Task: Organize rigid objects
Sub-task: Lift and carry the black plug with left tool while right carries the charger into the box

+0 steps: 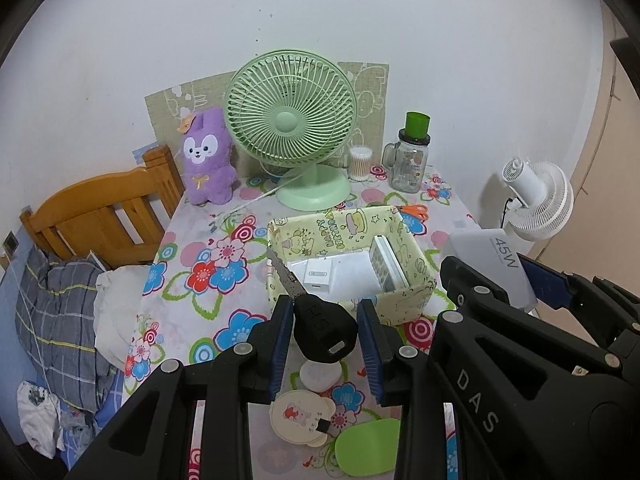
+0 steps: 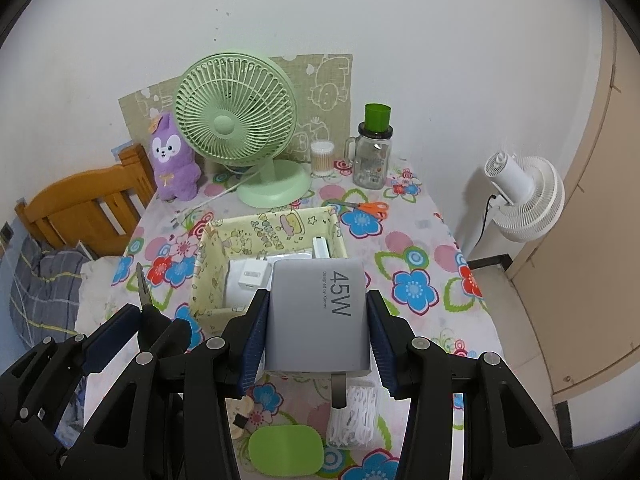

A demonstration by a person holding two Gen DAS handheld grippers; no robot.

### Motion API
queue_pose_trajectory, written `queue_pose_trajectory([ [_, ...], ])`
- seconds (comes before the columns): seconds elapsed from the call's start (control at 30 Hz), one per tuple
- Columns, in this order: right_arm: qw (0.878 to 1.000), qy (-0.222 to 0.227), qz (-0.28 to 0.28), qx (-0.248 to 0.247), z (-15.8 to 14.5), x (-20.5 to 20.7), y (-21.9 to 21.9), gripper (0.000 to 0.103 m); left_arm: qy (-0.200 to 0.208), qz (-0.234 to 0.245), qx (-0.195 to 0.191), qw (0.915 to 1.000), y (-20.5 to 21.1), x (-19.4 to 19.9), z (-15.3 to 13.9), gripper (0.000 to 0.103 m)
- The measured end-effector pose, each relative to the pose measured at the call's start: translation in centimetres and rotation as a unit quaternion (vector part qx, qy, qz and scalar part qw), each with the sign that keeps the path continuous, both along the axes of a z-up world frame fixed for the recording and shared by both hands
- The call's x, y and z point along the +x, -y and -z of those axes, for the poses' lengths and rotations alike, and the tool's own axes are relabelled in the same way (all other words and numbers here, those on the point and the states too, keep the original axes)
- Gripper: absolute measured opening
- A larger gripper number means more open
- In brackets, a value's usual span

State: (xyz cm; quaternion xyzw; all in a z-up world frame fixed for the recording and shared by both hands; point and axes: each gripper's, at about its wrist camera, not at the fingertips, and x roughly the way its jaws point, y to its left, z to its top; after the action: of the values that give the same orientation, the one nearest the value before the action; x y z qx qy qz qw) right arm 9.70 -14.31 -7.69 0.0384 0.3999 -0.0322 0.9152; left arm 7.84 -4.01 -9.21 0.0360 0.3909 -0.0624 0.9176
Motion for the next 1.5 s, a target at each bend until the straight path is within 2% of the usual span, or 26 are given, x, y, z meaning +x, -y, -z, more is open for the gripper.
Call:
queue_pose_trajectory([
  [0.97, 1.0, -0.023, 0.002, -0.009, 2.1, 8.1, -0.1, 0.051, -0.023, -0.008, -0.008, 0.9997, 0.1, 7.8, 2.0, 0.033],
  [1.5, 0.999, -0.041, -0.005, -0.004, 5.1, 12.9, 0.1, 0.051, -0.042, -0.01, 0.003, 0.999, 0.5, 12.2, 4.7, 0.033],
])
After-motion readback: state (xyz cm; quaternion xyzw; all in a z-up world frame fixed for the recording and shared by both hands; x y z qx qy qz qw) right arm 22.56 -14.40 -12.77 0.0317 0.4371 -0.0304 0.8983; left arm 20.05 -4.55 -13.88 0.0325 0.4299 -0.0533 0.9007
